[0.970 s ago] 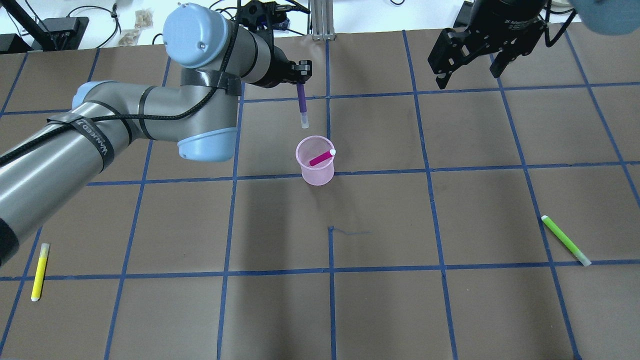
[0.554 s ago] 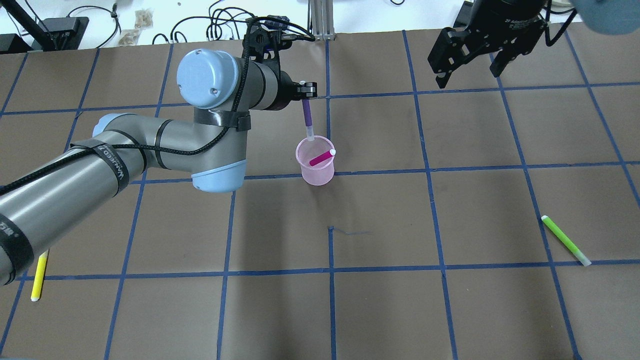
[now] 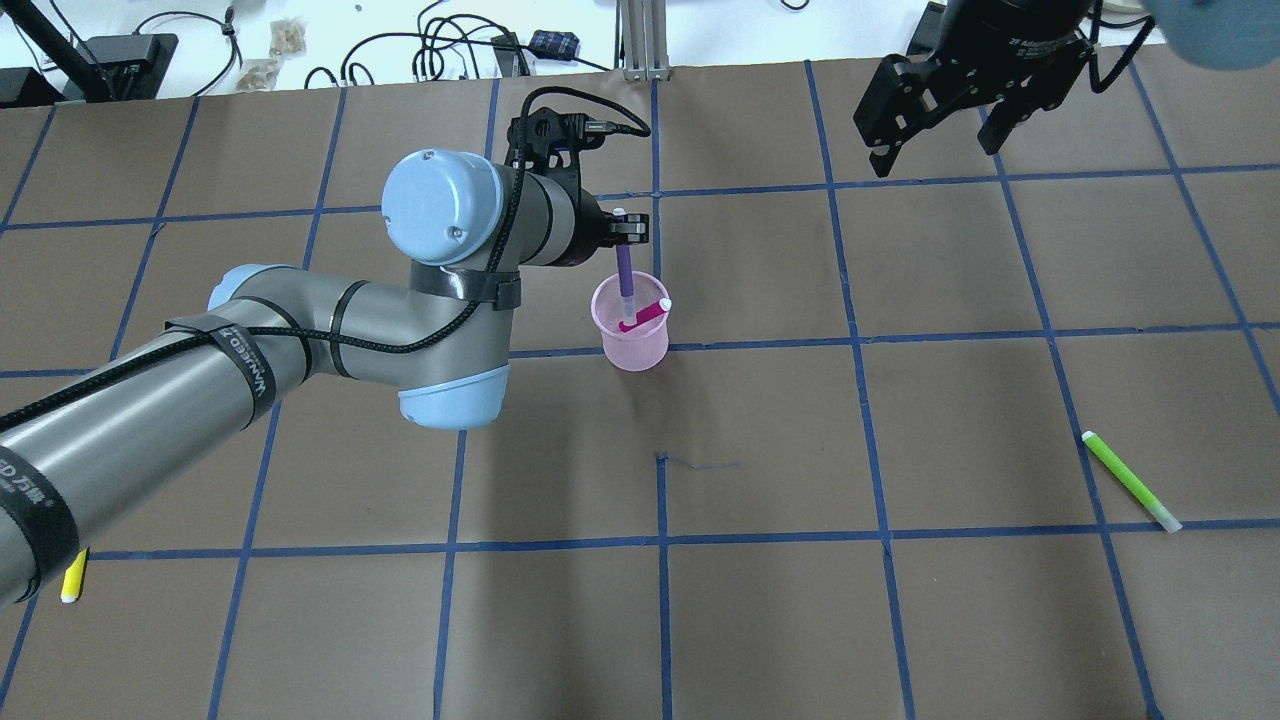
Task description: Insert purple and pink pens into pink cup
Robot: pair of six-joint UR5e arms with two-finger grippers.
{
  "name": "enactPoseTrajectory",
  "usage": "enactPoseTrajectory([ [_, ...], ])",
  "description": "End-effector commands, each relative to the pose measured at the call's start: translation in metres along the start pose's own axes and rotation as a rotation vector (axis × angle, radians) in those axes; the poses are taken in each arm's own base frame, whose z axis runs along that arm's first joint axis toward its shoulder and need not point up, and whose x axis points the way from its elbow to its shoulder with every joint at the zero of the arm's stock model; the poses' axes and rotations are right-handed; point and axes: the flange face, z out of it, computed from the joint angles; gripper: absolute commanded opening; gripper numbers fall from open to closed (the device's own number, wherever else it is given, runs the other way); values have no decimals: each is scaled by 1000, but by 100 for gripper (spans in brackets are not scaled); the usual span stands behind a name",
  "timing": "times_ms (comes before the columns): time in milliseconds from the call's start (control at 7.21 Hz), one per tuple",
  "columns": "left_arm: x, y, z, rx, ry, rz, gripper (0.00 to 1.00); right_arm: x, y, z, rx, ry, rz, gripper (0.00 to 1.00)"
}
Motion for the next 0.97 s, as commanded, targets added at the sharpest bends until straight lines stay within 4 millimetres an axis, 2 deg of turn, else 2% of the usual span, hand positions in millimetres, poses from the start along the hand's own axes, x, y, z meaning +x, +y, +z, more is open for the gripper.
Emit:
enactPoseTrajectory([
  [0,-3,6,6,-20,-7,-11,91,0,1,-1,-1,1,0,100],
  [139,-4,6,7,-29,1,-22,100,-1,1,0,-1,-3,0,100],
  [277,-7,-2,0,-13,0,-23,100,-1,1,-1,2,-3,-2,100],
  [554,-25,-34,-17,-51,9,-72,100,-1,1,0,0,-3,-1,100],
  [693,-37,-63,-41,-119,10,-114,100,-1,1,0,-1,-4,-1,100],
  [832,-52,-92,-78,-190,-15,-163,100,-1,1,-1,2,-3,-2,100],
])
